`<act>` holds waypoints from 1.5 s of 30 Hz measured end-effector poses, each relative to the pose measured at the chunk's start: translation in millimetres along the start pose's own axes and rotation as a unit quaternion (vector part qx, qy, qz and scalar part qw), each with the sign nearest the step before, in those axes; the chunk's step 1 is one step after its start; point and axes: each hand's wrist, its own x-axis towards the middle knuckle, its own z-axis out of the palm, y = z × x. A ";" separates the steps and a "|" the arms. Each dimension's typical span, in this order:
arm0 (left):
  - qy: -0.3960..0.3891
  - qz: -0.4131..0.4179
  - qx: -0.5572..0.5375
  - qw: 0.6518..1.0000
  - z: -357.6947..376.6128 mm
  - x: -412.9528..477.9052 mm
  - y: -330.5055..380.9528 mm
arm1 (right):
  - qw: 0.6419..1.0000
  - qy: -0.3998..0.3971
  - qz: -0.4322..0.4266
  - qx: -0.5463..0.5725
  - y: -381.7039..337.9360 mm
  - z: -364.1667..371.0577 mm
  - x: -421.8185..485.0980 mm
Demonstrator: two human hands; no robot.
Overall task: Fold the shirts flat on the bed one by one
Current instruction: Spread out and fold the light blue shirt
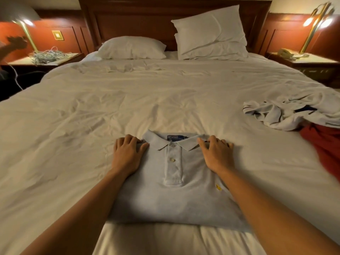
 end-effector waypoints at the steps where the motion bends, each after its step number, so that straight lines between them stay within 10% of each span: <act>1: 0.000 0.008 0.002 1.000 0.0 1.6 -1.4 | 1.000 0.004 -0.001 -0.007 0.8 -1.4 1.3; 14: -0.108 0.033 -0.011 0.994 -30.0 10.9 -17.2 | 0.998 -0.040 -0.010 -0.038 27.3 -16.7 -1.8; 23: -0.128 -0.218 -0.154 0.955 -60.4 -35.8 -3.6 | 0.946 -0.141 0.161 0.243 39.5 -68.0 -53.4; 40: -0.153 -0.131 0.103 0.974 -102.0 -109.0 6.0 | 0.974 -0.190 0.088 0.088 36.4 -112.9 -124.5; 45: -0.151 -0.063 0.014 0.986 -81.9 -77.5 27.1 | 0.997 -0.068 0.008 0.034 19.6 -96.3 -89.9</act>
